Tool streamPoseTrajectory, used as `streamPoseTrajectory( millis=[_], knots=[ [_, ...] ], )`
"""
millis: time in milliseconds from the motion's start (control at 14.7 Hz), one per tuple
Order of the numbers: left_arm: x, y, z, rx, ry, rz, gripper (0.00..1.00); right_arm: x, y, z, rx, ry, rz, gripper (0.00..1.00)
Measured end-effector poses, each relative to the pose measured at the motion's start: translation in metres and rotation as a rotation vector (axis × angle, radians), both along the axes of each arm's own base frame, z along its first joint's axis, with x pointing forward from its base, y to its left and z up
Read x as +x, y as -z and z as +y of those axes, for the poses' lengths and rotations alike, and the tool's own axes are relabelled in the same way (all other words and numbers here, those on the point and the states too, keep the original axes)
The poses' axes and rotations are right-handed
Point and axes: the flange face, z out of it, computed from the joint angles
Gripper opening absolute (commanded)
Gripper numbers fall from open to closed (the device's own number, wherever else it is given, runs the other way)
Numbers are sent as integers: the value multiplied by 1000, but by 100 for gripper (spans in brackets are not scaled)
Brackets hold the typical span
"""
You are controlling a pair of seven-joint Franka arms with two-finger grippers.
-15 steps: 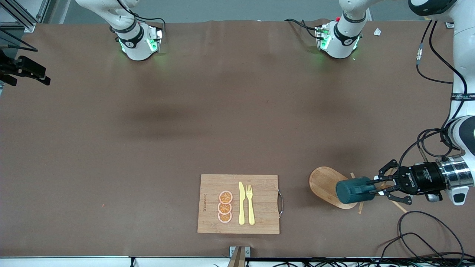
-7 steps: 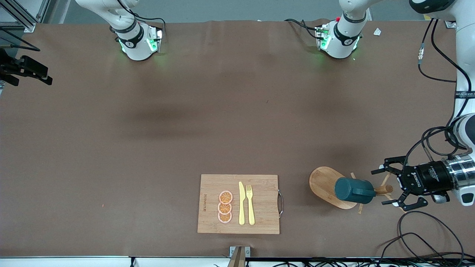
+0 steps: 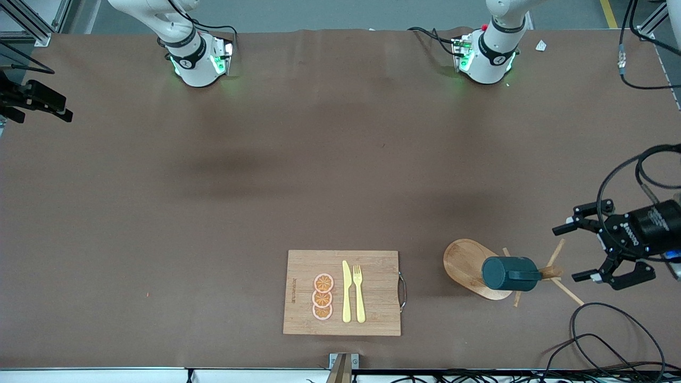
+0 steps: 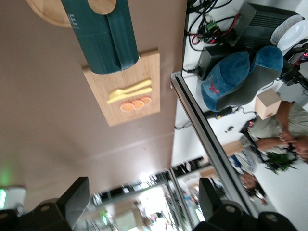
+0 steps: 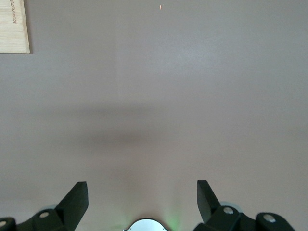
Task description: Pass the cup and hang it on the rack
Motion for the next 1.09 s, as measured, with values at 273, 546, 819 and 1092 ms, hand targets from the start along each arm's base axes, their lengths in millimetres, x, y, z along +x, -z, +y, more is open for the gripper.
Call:
streamPoseTrajectory(
  millis=[273, 546, 819, 1092],
  knots=[
    [-29, -31, -54, 342, 254, -133, 100, 0, 0, 0, 0, 0, 0, 100],
    [-49, -37, -57, 649, 617, -265, 100, 0, 0, 0, 0, 0, 0, 100],
    [-74, -43, -40, 797, 861, -298, 100, 0, 0, 0, 1, 0, 0, 100],
    [-127, -73, -58, 885, 1034, -254, 100, 0, 0, 0, 1, 0, 0, 100]
  ],
)
